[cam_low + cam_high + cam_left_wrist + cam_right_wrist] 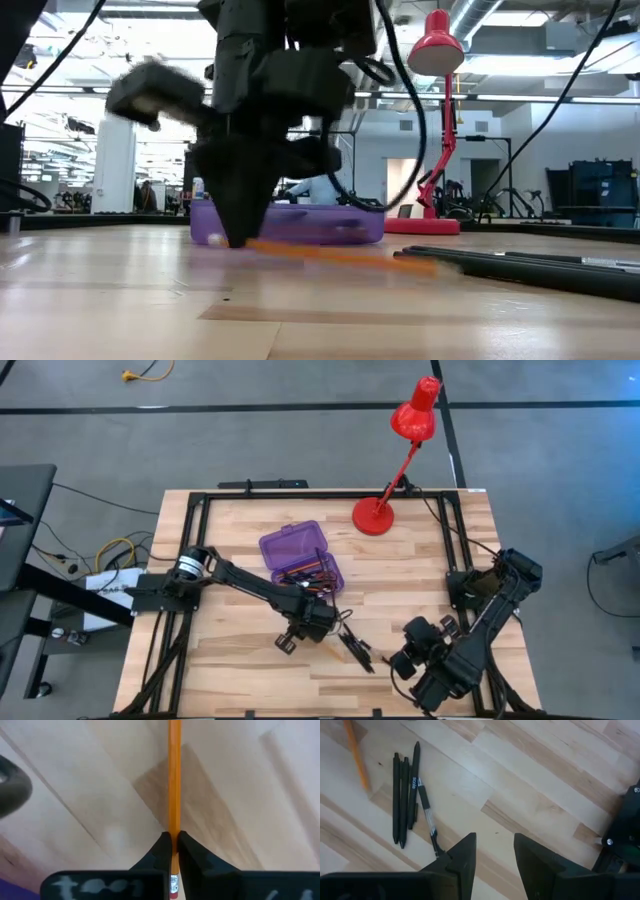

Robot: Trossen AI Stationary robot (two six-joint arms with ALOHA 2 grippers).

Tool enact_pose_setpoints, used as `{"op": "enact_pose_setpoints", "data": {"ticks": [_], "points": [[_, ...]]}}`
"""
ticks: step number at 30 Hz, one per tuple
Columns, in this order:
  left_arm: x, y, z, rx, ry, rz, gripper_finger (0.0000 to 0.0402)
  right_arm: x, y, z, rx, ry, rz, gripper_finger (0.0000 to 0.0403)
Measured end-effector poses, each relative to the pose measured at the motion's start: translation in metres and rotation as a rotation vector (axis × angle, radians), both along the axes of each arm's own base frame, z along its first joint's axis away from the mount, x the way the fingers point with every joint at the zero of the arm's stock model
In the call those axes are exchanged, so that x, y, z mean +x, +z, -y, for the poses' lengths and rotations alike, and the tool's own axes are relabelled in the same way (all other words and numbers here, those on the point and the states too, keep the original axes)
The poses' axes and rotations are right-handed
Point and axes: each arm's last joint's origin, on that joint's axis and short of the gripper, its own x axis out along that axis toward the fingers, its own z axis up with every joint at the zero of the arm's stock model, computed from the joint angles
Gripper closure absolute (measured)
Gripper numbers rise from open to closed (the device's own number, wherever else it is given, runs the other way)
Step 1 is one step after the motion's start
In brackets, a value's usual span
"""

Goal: Pick & place school supplies into a supply box
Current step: Put the orange pencil into the purple supply box

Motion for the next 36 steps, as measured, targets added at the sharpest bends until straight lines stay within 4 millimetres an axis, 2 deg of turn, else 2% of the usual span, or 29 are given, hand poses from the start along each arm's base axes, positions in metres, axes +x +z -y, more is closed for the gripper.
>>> {"op": "enact_pose_setpoints", "data": {"ticks": [3, 6, 11, 16, 22, 27, 31, 36], "points": [[0.005, 0.011, -0.008, -0.078, 0.008, 0.021, 0.0401, 0.0, 0.0, 0.0, -0.001, 0.006, -0.003, 0.0276], [0.004, 0.012, -0.017, -0.159, 0.024, -0.035, 0.0401, 0.0, 0.0, 0.0, -0.002, 0.007, -0.002, 0.0276], [0.003, 0.023, -0.031, -0.407, 0.007, -0.058, 0.0401, 0.0, 0.0, 0.0, -0.002, 0.009, -0.002, 0.0276], [0.003, 0.036, -0.054, -0.538, 0.041, -0.063, 0.0401, -0.001, 0.0, -0.001, -0.004, 0.015, -0.002, 0.0276], [0.008, 0.064, -0.083, -0.525, 0.06, 0.012, 0.0401, -0.001, 0.0, -0.001, -0.01, 0.036, -0.008, 0.0276], [0.011, 0.085, -0.117, -0.45, 0.103, 0.065, 0.0401, 0.001, 0.0, 0.001, -0.01, 0.03, -0.008, 0.0276], [0.007, 0.091, -0.147, -0.353, 0.173, 0.065, 0.0401, 0.001, 0.0, 0.001, -0.01, 0.03, -0.008, 0.0276], [-0.007, 0.084, -0.183, -0.232, 0.284, -0.019, 0.0401, 0.001, 0.0, 0.001, -0.01, 0.03, -0.008, 0.0276]]}}
